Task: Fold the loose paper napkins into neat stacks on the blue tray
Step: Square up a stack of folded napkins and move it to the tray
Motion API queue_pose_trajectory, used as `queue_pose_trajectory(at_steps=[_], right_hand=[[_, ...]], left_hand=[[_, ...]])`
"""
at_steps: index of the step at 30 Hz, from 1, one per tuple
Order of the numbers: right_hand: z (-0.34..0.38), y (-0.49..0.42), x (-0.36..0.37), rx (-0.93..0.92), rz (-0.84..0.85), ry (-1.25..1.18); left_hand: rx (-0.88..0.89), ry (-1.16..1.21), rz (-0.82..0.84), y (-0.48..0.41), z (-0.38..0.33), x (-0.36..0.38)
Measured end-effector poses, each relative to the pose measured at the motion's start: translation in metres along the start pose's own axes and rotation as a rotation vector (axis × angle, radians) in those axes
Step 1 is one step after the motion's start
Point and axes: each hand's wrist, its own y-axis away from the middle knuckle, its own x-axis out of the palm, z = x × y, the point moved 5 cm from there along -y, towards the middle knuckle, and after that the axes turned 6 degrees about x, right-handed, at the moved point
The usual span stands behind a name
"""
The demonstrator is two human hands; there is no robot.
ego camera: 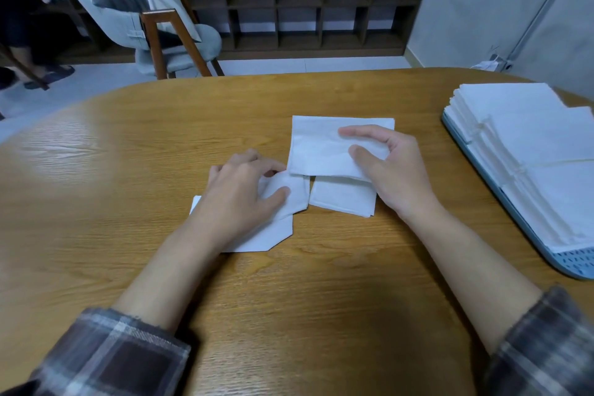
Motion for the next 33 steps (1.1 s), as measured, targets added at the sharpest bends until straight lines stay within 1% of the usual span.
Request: queue_pose_trajectory(at_steps=[2,10,16,19,21,23,24,27,29,33], right_hand=[[0.000,0.000,0.000,-0.005,-0.003,0.003],[-0.002,-0.001,-0.002,0.002,-0.042,0.022],[-0.002,-0.001,-0.002,0.006,-0.039,0.020],[-0.001,-0.001,-0.001,0.000,-0.036,0.030],[-0.001,0.000,-0.002,-0.001,-0.043,0.034],[-0.001,-0.001,-0.003,0.001,-0.046,0.038],[-0.002,-0.001,-0.002,0.002,-0.045,0.041],[-0.003,-0.002,-0.001,0.005,-0.046,0.053],[-0.002,-0.002,-0.001,-0.005,-0.050,0.060],[0.001,-0.001,0.001,-0.015,0.001,0.008]], left_hand=[[0.003,0.001,-0.012,0.000,-0.001,-0.001],[0.050,0.137,-0.100,0.002,-0.003,-0.008],[0.145,0.264,-0.227,0.001,-0.012,-0.018],[0.189,0.209,-0.308,0.002,-0.015,-0.019],[0.224,0.136,-0.324,0.004,-0.016,-0.017],[0.256,0.111,-0.309,0.004,-0.018,-0.017],[0.284,0.128,-0.268,0.004,-0.020,-0.016],[0.328,0.192,-0.058,0.005,-0.027,-0.004],[0.344,0.178,0.015,0.006,-0.027,0.003],[0.356,0.120,-0.002,0.005,-0.023,0.007]])
